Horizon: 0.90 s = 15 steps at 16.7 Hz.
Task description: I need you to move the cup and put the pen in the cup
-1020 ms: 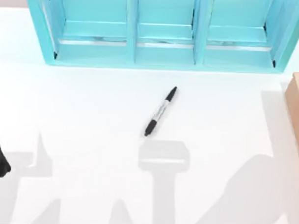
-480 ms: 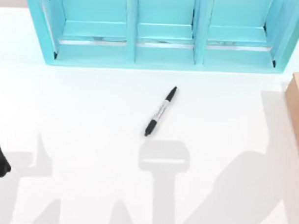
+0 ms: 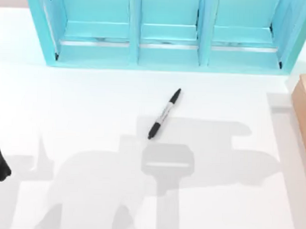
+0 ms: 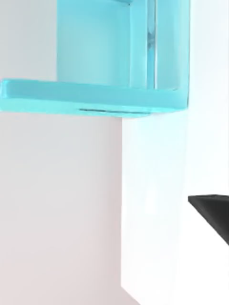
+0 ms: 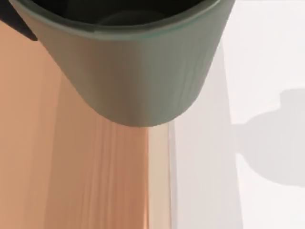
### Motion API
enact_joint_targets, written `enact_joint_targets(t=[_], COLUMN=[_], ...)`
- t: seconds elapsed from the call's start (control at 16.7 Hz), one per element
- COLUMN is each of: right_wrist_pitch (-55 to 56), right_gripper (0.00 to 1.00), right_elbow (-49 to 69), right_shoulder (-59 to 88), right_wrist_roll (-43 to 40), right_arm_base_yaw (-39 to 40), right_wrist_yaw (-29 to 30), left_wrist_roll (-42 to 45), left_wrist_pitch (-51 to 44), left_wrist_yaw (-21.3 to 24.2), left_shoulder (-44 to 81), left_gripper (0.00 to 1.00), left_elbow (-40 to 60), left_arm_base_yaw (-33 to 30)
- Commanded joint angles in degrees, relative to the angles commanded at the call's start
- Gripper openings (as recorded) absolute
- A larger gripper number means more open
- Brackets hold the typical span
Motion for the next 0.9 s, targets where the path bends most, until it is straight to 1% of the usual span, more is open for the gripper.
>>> enact_joint_targets(t=[0.18,0.42,0.6,0.9], right_wrist_pitch=[-5.4,-6.0,-5.3,1.6], right_gripper=[0.00,0.00,0.00,0.00], right_elbow=[4.0,4.5,4.3,3.6], right_shoulder=[-2.2,-2.6,-1.7,4.5], right_wrist_roll=[4.9,5.6,6.4,14.8], right_arm_base_yaw=[5.0,5.6,6.2,14.7], right_wrist_yaw=[0.0,0.0,0.0,1.2], left_wrist_roll=[0.0,0.0,0.0,0.0], left_wrist_pitch=[0.0,0.0,0.0,0.0], left_wrist_yaw=[0.0,0.0,0.0,0.0], left_shoulder=[0.0,0.0,0.0,0.0], left_gripper=[1.00,1.00,1.00,1.00], left_elbow=[0.0,0.0,0.0,0.0], left_arm_base_yaw=[0.0,0.0,0.0,0.0])
